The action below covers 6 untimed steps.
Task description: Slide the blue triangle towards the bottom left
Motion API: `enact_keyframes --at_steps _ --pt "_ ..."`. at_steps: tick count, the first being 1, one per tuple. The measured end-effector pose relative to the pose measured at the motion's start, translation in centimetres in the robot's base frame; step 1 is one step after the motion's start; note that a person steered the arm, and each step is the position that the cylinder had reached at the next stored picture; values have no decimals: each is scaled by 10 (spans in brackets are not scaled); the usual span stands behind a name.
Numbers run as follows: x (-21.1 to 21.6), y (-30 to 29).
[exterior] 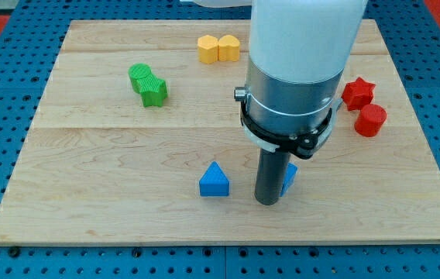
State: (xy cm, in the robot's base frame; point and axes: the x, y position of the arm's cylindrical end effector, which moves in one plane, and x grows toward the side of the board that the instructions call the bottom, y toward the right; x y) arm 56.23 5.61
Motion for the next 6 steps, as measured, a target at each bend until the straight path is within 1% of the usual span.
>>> enact_keyframes --at_steps 1,2,4,6 --pt "-2 -5" --pt "-10 -28" --pt "-24 -47" --pt "-25 -55"
